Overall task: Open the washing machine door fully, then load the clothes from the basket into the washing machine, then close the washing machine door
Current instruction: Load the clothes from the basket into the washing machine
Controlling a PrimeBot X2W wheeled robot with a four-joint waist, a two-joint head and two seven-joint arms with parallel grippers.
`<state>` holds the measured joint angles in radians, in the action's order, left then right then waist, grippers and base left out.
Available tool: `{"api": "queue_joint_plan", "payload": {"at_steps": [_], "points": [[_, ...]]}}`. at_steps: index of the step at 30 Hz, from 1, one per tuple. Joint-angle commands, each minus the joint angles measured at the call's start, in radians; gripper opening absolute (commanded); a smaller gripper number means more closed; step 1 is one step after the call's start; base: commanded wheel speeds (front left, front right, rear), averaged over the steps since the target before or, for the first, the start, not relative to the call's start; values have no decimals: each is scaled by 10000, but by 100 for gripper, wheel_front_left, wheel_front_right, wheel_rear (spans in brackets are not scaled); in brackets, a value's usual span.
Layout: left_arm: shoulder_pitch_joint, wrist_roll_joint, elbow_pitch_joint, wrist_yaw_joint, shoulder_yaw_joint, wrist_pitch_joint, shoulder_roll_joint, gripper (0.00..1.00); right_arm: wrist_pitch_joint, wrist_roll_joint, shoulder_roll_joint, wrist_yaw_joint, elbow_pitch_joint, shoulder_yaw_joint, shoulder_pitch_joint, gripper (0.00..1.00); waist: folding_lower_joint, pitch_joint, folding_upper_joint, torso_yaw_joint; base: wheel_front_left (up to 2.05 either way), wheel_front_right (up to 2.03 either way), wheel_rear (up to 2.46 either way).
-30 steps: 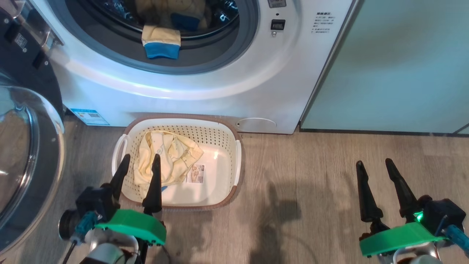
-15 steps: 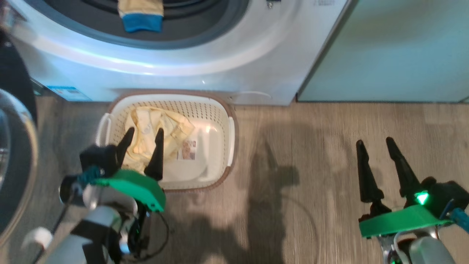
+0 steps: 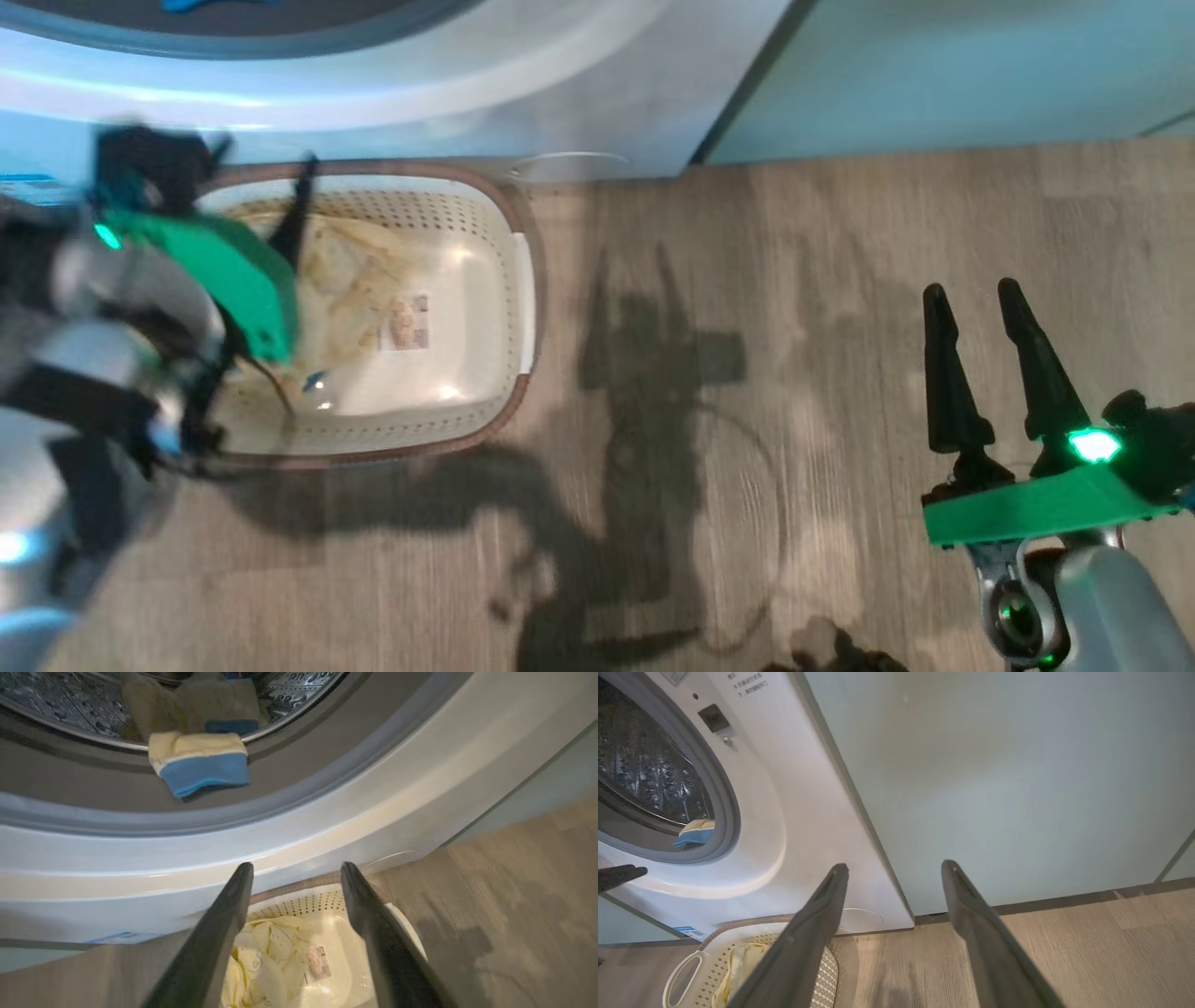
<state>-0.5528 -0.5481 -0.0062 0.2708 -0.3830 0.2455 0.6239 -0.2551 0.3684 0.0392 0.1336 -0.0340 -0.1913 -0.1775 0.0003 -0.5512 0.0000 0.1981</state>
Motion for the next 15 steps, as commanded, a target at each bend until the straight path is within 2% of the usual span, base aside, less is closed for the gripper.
{"api": "queue_joint_plan", "payload": {"at_steps": [1, 8, 15], "points": [[-410, 112, -352, -57, 527, 146, 557, 100, -67, 84, 110, -29, 329, -193, -105, 100, -3, -155, 0, 164, 0, 0, 0], [-2056, 225, -381, -587, 603, 2208, 1911, 100, -67, 762, 110, -29, 328, -389, -404, 100, -3, -527, 0, 739, 0, 0, 0], [-3397, 447, 249, -1136, 567, 3610, 2927, 100, -67, 1433, 110, -29, 417, -547, -572, 100, -3, -882, 0, 1581, 0, 0, 0]]}}
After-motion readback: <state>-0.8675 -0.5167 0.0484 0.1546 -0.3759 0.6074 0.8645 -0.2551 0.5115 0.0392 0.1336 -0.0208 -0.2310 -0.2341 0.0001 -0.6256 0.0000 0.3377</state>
